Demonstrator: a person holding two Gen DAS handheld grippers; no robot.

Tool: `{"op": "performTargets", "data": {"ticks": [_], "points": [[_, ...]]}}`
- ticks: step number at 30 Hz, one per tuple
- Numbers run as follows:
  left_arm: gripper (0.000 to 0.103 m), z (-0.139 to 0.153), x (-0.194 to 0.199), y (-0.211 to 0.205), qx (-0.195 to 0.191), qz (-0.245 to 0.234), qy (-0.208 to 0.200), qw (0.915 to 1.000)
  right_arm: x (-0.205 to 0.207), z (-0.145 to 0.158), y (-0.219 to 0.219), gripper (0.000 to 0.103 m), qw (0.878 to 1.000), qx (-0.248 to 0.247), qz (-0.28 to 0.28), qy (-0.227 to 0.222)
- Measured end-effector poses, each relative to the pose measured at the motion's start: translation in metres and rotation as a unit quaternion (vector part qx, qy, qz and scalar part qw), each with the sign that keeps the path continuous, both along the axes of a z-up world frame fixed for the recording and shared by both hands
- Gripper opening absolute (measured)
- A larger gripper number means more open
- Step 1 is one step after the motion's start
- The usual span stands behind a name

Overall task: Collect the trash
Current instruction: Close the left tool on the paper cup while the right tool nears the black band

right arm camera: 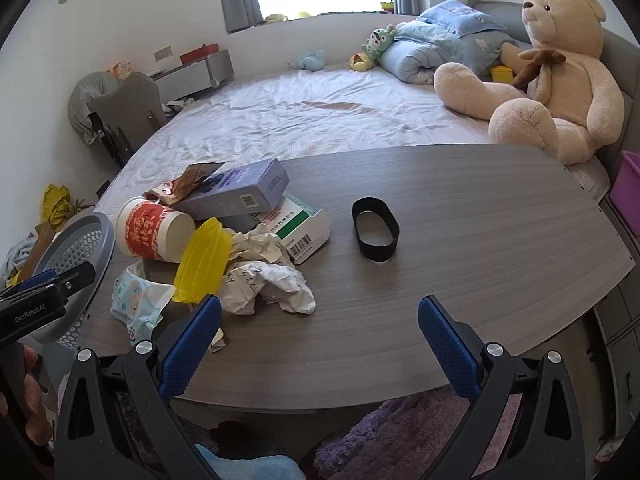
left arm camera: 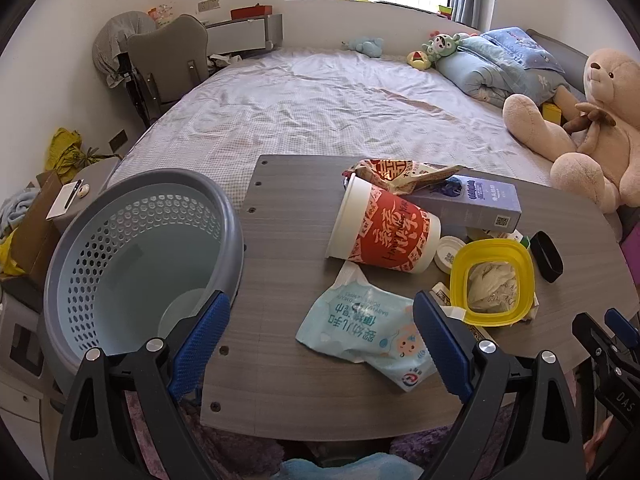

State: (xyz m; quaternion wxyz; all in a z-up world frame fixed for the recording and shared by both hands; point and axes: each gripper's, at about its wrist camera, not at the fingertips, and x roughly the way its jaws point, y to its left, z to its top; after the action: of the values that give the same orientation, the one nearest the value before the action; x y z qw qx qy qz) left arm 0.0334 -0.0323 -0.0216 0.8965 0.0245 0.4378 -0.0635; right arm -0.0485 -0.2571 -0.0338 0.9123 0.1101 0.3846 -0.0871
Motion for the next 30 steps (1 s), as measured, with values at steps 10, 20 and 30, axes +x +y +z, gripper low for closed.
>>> {"op": "performTargets", "data": {"ticks": [10,20,30], "points": [[0.089,-0.018,0.05,-0.028,-0.001,-0.046,0.026,0.9986,0.017,-0.011,-0.029,0.097,1.0,0.009,-0.024,0.014],[0.089,-0.024,0.064,-0.045,0.018,-0.081,0.025,0.9962,0.03,-0.014,-0.044,0.097,0.999,0.025,-0.037,0.018],[0.089,-0.039,0.078,-0.051,0.021,-0.094,0.041,0.9946,0.035,-0.019,-0.05,0.097,0.998,0.033,-0.041,0.023]]}}
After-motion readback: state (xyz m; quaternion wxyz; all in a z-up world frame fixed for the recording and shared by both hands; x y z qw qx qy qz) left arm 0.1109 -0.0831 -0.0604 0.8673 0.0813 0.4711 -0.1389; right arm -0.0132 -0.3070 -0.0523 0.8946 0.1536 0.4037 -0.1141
